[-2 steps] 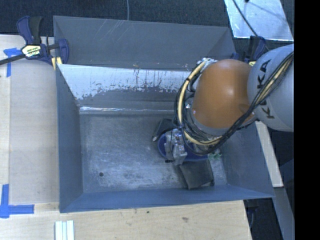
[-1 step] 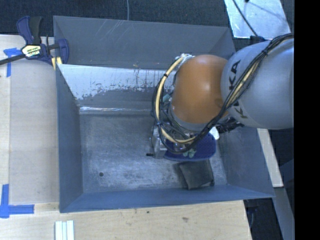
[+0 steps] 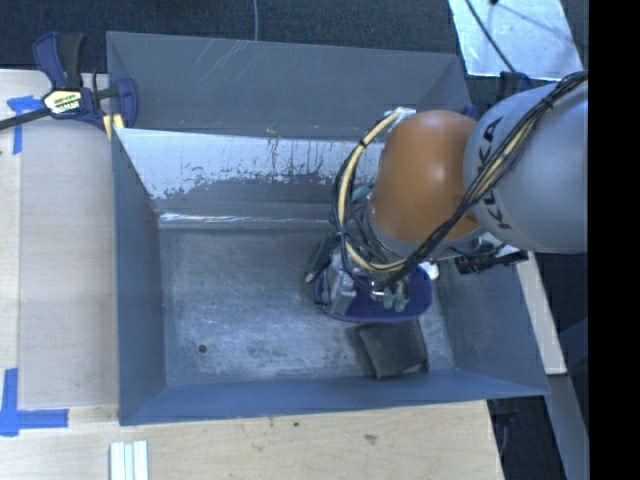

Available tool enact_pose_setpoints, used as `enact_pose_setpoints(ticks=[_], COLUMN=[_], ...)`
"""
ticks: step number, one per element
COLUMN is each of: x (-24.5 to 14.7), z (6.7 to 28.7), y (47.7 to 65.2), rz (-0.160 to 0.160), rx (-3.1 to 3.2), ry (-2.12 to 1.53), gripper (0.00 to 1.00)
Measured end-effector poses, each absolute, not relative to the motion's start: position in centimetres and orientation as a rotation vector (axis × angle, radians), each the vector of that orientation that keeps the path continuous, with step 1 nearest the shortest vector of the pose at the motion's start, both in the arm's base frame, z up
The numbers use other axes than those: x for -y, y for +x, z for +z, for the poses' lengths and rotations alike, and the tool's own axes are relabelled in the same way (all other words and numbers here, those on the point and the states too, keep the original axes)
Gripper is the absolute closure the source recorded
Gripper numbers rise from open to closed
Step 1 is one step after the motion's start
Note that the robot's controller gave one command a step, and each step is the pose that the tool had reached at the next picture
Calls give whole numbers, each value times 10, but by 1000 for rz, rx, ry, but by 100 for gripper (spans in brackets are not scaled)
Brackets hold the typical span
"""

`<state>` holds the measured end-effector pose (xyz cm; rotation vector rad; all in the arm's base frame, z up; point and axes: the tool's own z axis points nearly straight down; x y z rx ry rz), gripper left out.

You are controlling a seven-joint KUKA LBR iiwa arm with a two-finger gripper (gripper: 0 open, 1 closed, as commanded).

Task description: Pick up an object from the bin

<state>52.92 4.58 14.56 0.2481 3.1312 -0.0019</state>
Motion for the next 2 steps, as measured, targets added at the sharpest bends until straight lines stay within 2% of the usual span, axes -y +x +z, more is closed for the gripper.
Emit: enact_pose_setpoints(ticks=[2], x=[-61], z=[149], y=[542], rz=[2], rx=[-3069], ry=[647], gripper=[100])
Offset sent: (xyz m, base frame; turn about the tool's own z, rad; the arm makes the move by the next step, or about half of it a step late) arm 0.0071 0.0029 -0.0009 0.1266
